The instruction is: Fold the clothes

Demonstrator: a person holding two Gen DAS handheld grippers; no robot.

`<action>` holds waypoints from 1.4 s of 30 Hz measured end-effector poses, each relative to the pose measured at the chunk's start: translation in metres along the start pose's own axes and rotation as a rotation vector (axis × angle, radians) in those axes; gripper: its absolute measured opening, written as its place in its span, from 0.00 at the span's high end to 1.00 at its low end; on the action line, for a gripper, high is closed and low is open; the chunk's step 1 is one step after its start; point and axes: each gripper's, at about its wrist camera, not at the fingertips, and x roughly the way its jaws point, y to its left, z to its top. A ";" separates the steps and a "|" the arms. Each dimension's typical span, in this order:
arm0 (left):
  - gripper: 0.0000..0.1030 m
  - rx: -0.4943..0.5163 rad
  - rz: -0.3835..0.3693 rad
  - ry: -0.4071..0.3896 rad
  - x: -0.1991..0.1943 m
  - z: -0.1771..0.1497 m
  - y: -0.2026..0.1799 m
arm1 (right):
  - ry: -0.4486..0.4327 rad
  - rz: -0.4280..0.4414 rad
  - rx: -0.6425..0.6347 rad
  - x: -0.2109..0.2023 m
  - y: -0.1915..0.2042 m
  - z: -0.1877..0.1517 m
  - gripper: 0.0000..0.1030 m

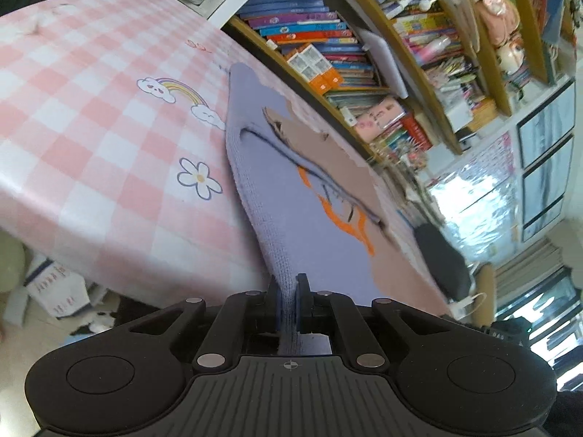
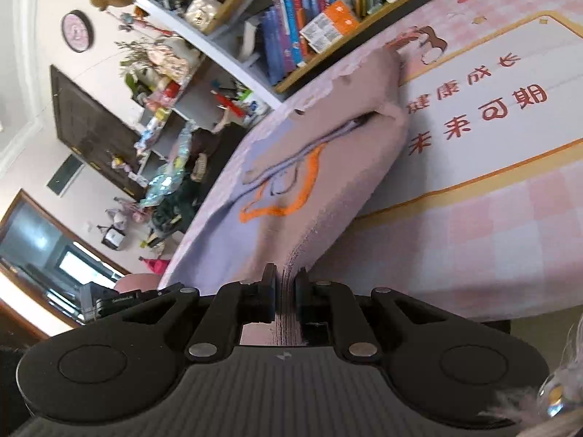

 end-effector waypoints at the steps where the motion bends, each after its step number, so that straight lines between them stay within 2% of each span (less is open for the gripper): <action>1: 0.95 -0.002 -0.013 -0.012 -0.002 0.002 -0.001 | -0.010 0.015 -0.001 -0.002 0.002 0.000 0.91; 5: 0.95 0.023 -0.075 -0.068 -0.008 0.012 -0.010 | -0.077 0.092 -0.005 -0.006 0.007 0.010 0.91; 9: 0.95 0.059 -0.098 -0.108 -0.012 0.019 -0.019 | -0.124 0.128 -0.011 -0.008 0.008 0.018 0.91; 18: 0.95 0.026 -0.112 -0.114 -0.009 0.018 -0.014 | -0.124 0.133 -0.003 -0.005 0.004 0.018 0.91; 21: 0.95 0.017 -0.183 -0.178 -0.009 0.023 -0.011 | -0.169 0.148 0.000 -0.005 0.001 0.021 0.91; 24: 0.95 -0.003 -0.249 -0.233 0.003 0.036 -0.004 | -0.245 0.183 0.076 0.000 -0.017 0.031 0.91; 28: 0.95 -0.019 -0.276 -0.264 0.028 0.068 -0.002 | -0.289 0.186 0.169 0.023 -0.034 0.060 0.91; 31: 0.94 -0.009 -0.257 -0.290 0.047 0.094 -0.007 | -0.326 0.154 0.146 0.038 -0.032 0.089 0.91; 36: 0.94 -0.052 -0.220 -0.309 0.085 0.139 -0.002 | -0.387 0.104 0.157 0.068 -0.036 0.144 0.91; 42: 0.94 -0.010 -0.127 -0.280 0.118 0.175 0.001 | -0.382 0.024 0.190 0.105 -0.056 0.189 0.91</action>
